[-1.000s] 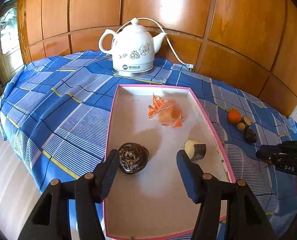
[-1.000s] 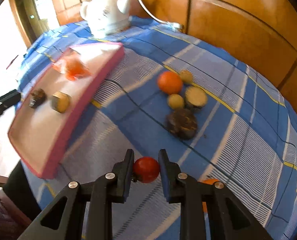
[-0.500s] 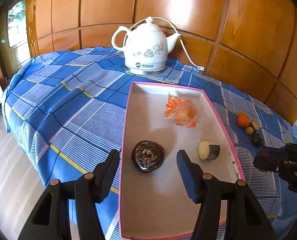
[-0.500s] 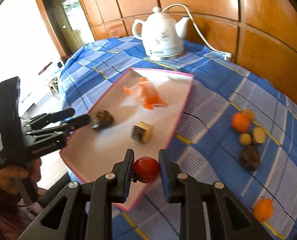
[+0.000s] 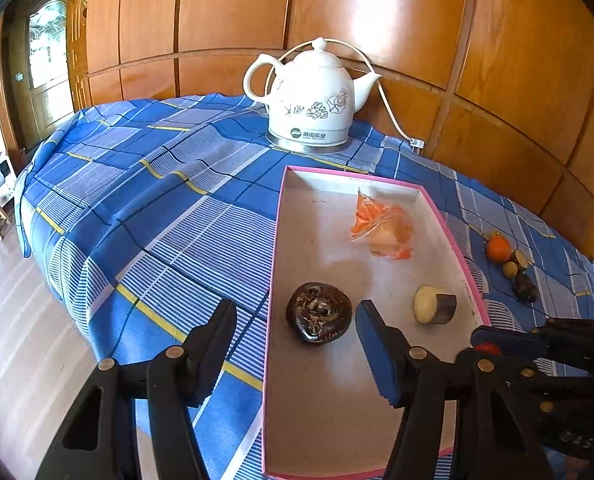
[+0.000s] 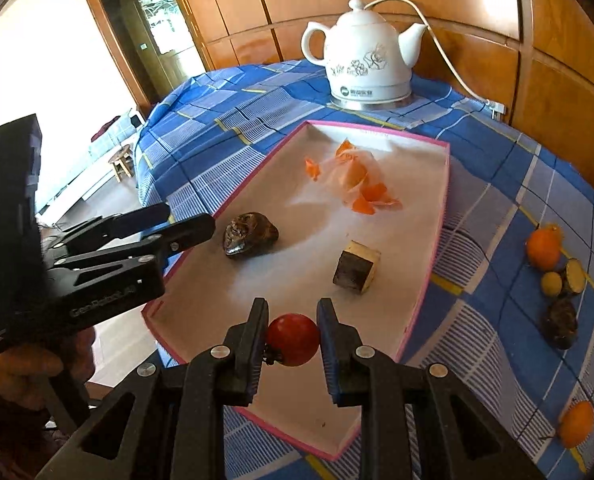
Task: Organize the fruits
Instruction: 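Carry the red tomato into the tray and release it with the right gripper, then grasp the large orange with the left gripper while the right gripper moves toward the loose fruits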
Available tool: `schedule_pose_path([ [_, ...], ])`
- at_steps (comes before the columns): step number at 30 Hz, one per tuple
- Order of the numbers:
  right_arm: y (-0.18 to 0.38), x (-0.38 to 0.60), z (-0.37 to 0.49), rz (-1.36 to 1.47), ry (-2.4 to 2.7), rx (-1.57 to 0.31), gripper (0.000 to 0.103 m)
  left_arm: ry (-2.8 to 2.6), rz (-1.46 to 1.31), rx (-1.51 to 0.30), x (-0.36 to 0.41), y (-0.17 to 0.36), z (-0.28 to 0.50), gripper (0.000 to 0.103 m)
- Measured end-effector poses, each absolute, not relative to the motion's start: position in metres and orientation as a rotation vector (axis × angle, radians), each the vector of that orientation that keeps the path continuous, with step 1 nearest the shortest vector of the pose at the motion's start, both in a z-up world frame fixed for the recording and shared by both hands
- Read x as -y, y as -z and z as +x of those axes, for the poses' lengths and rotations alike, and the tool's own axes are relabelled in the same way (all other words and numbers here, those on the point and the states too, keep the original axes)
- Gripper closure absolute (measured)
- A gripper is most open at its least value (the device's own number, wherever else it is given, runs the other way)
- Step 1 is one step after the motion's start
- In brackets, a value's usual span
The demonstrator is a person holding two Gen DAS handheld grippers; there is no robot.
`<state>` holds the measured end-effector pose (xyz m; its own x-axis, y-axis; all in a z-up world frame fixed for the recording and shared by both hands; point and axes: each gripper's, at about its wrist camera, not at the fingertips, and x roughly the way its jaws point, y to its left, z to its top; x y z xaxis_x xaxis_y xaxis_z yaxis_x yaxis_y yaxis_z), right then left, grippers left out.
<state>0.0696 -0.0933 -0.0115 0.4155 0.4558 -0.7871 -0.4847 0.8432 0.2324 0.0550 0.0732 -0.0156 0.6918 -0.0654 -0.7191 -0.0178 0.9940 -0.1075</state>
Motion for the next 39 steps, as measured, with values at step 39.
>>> schedule_pose_path([
  [39,-0.013,0.191,0.069,-0.049,-0.312,-0.938,0.072,0.091,-0.053,-0.793,-0.051,0.013,0.049,0.038],
])
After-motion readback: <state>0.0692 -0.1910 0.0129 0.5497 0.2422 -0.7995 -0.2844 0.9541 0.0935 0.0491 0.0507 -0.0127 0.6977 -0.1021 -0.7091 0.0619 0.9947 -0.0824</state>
